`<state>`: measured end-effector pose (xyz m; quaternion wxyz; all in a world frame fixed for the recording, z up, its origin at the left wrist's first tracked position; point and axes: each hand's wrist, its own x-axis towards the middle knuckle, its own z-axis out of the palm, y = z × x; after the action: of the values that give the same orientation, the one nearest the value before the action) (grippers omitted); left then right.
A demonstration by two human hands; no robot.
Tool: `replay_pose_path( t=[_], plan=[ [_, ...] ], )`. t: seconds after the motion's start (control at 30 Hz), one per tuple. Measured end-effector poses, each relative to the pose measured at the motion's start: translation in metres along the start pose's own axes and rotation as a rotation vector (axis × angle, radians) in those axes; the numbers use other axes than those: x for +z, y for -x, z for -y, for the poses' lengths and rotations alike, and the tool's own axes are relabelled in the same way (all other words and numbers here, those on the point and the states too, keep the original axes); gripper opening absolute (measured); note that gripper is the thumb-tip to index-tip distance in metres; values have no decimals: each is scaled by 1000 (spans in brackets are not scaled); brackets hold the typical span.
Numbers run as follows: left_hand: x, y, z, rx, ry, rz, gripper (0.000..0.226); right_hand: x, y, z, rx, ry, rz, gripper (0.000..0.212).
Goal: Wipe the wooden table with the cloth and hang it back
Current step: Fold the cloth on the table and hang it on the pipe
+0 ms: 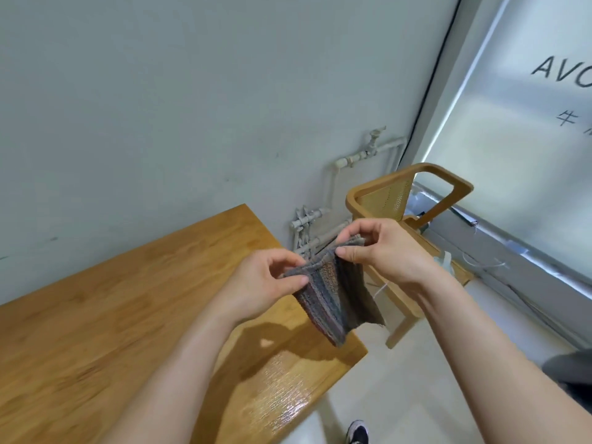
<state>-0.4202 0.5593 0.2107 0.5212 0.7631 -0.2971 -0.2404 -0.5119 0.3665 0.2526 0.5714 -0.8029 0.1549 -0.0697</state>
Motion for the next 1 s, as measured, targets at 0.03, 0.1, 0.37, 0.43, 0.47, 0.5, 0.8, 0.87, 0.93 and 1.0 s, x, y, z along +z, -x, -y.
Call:
replay_pose_path(
  t=[0.03, 0.1, 0.37, 0.43, 0.47, 0.5, 0.8, 0.87, 0.93, 1.0],
  plan=[
    [2, -7, -5, -12, 25, 26, 14, -11, -2, -2, -15, 99, 7, 9],
    [13, -24, -14, -5, 16, 54, 15, -37, -9, -7, -43, 310, 43, 10],
    [86, -124, -65, 164, -291, 149, 5, -124, -58, -44, -58, 550, 344, 47],
    [104, -152, -75, 181, -321, 138, 3, -134, -79, -61, -96, 461, 359, 39],
    [110, -166, -77, 182, -327, 117, 3, -141, -90, -70, -115, 436, 326, 28],
    [116, -178, -77, 170, -306, 84, 7, -149, -101, -77, -138, 440, 274, 20],
    [145, -276, -45, 34, 50, 82, 37, -209, -183, -81, -301, 530, 209, 8],
    [151, -302, -31, 3, 22, 95, 32, -217, -208, -74, -347, 541, 225, 9],
    [154, -327, -17, -37, 68, 63, 32, -226, -235, -67, -380, 575, 257, 11],
    [151, -352, -1, -56, 120, 38, 28, -234, -264, -63, -393, 585, 275, 13]
  ],
)
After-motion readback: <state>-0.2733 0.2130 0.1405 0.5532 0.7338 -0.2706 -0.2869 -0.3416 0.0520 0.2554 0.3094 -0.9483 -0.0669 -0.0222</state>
